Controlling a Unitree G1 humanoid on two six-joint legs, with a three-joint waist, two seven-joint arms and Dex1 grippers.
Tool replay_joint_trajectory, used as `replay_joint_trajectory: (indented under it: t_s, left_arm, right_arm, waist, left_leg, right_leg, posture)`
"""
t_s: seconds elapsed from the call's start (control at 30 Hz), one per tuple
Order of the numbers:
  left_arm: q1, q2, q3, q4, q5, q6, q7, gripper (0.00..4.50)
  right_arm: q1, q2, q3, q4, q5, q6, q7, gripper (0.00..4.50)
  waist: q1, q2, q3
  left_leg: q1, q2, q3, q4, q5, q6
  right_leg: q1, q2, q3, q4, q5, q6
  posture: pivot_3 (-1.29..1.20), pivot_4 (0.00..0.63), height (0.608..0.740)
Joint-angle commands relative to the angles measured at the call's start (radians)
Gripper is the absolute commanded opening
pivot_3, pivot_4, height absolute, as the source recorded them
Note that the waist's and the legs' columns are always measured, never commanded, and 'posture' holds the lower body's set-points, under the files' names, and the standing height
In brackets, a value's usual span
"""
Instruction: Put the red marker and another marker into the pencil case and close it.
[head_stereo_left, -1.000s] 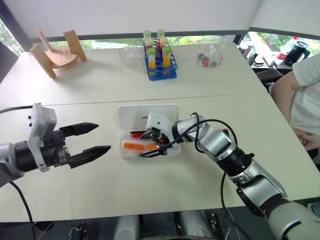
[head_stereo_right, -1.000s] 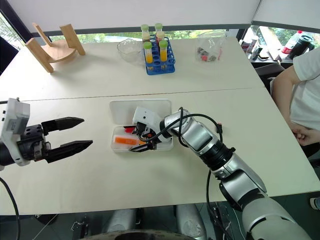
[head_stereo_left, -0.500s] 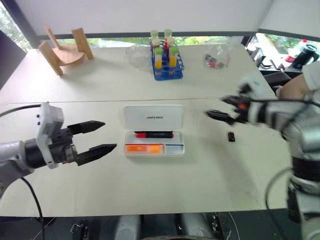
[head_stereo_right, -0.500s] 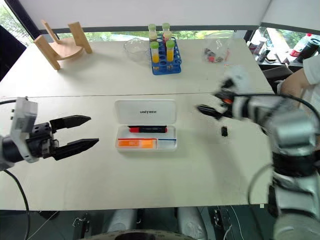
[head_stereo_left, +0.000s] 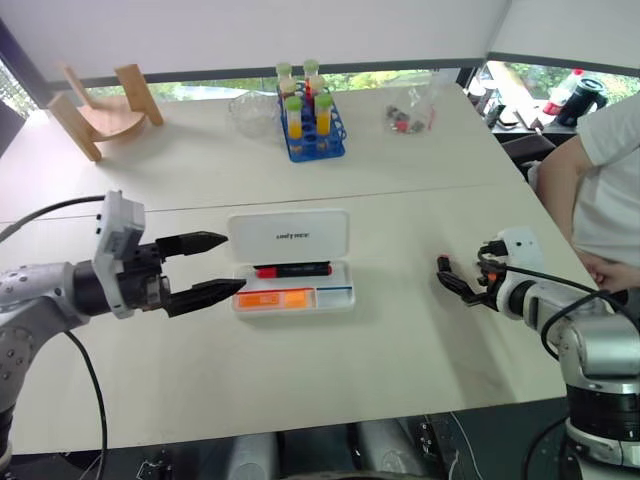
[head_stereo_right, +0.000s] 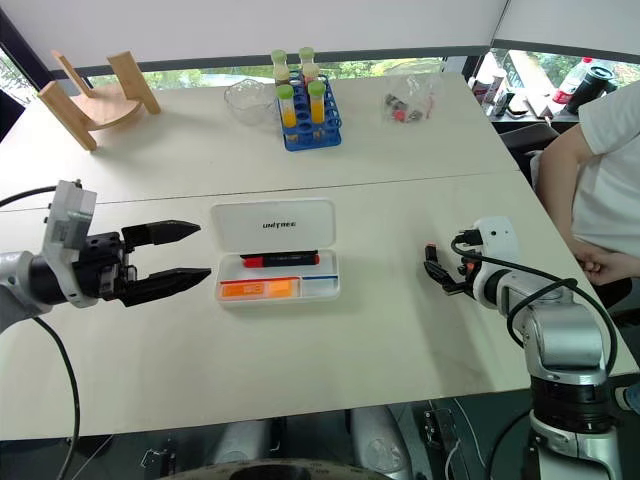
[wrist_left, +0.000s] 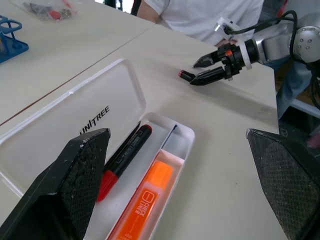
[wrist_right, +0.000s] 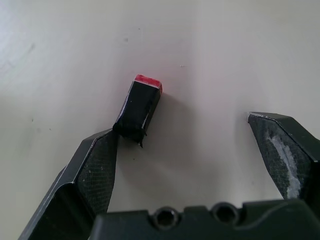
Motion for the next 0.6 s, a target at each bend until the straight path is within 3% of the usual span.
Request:
replay_joint_trajectory:
  t_s: [0.03,0.07,0.3,0.37,0.6]
  left_arm:
    - [-0.019,0.008,0.001,-0.006,0.009,-0.019,-0.003,4.5]
    - [-0.02,0.007,0.002,-0.007,0.01,-0.019,-0.003,4.5]
    - [-0.009,0.006,0.01,-0.017,0.009,-0.017,0.002,4.5]
    - [-0.008,0.006,0.01,-0.019,0.008,-0.016,0.004,4.5]
    - [-0.009,0.007,0.002,-0.02,0.006,-0.014,0.001,4.5]
  right_arm:
    - [-0.019,0.061,0.045,0.014,0.0,-0.004,-0.051,3.91]
    - [-0.022,0.072,0.054,0.014,0.002,-0.002,-0.057,3.71]
    - [-0.049,0.084,0.09,-0.004,0.025,0.012,-0.053,0.24]
    - [-0.063,0.071,0.099,-0.023,0.044,0.03,-0.031,0.02]
    - [-0.225,-0.151,0.264,-0.132,0.221,-0.041,0.354,0.02]
  waist:
    - [-0.003,-0.001,0.0]
    - [-0.004,-0.001,0.0]
    - [-0.002,-0.001,0.0]
    - [-0.002,-0.001,0.0]
    - [0.0,0.002,0.002]
  left_leg:
    - [0.001,0.0,0.0,0.0,0.0,0.0]
    - [0.001,0.0,0.0,0.0,0.0,0.0]
    - [0.001,0.0,-0.001,0.0,0.0,0.0]
    - [0.001,0.0,-0.001,0.0,0.0,0.0]
    - [0.0,0.0,-0.001,-0.001,0.0,0.0]
  right_leg:
    - [0.001,0.0,0.0,0.0,0.0,0.0]
    - [0.001,0.0,0.0,0.0,0.0,0.0]
    - [0.001,0.001,0.0,0.0,0.0,0.0]
    - [0.001,0.001,0.0,0.0,0.0,0.0]
    - [-0.001,0.0,-0.001,0.0,0.0,0.0]
  posture:
    - [0.0,0.15,0.74]
    - [0.0,0.15,0.74]
    - [0.0,0.15,0.74]
    - [0.0,0.15,0.74]
    - [0.0,0.15,0.74]
